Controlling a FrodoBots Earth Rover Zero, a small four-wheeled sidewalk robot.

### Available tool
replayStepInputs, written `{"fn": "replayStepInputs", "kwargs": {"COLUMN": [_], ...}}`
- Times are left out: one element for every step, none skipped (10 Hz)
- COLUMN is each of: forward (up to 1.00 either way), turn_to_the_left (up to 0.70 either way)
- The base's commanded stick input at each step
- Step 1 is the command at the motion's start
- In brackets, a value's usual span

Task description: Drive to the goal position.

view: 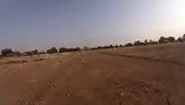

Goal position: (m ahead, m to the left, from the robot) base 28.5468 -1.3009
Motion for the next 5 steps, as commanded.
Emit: {"fn": "replayStepInputs", "kwargs": {"forward": [0.50,0.50,0.50,0.50,0.50], "turn_to_the_left": [0.00,0.00,0.00,0.00,0.00]}}
